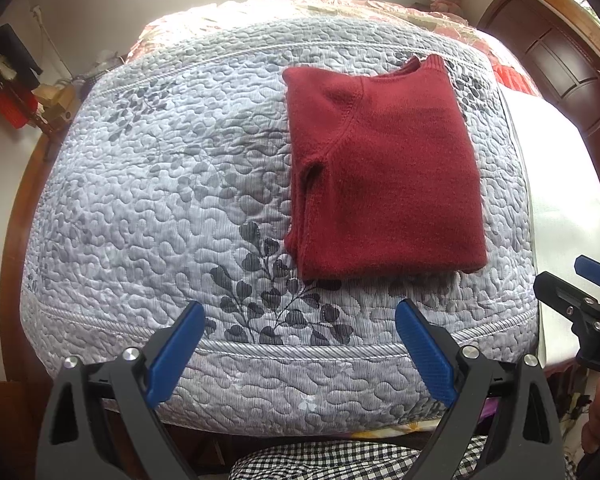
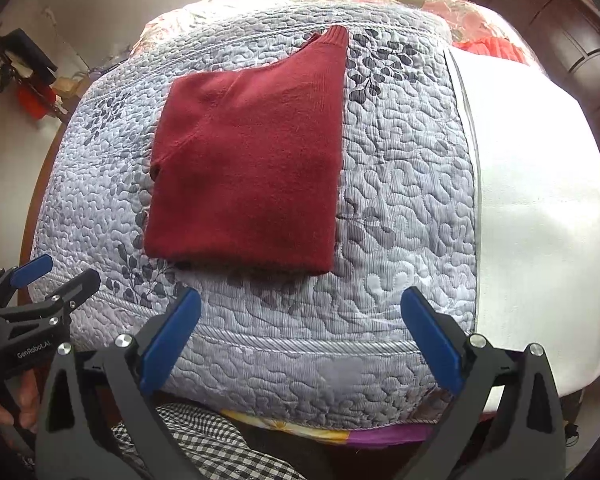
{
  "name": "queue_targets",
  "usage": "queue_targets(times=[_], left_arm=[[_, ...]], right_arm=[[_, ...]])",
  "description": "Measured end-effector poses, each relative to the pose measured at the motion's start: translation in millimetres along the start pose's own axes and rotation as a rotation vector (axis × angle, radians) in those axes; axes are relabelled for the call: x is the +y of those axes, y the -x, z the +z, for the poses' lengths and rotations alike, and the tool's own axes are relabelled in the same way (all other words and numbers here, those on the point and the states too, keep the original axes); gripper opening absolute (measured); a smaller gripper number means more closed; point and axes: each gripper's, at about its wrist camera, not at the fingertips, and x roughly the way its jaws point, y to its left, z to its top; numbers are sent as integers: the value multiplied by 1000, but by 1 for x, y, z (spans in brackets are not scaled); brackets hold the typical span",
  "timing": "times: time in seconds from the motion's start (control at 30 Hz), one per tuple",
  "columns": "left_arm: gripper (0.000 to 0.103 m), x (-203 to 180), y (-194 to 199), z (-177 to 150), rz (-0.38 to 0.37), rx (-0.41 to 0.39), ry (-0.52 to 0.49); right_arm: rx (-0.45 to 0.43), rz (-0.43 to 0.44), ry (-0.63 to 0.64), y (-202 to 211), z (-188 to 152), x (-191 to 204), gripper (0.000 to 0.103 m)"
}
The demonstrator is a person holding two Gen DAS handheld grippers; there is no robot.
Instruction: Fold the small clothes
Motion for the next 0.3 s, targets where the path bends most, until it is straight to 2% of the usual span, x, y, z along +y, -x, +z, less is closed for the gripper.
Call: queue_targets(times=[0.3], left_arm=[[96,0,1,0,13,-5,-2]], right_arm=[[40,1,-27,-6,-2,-1,100]])
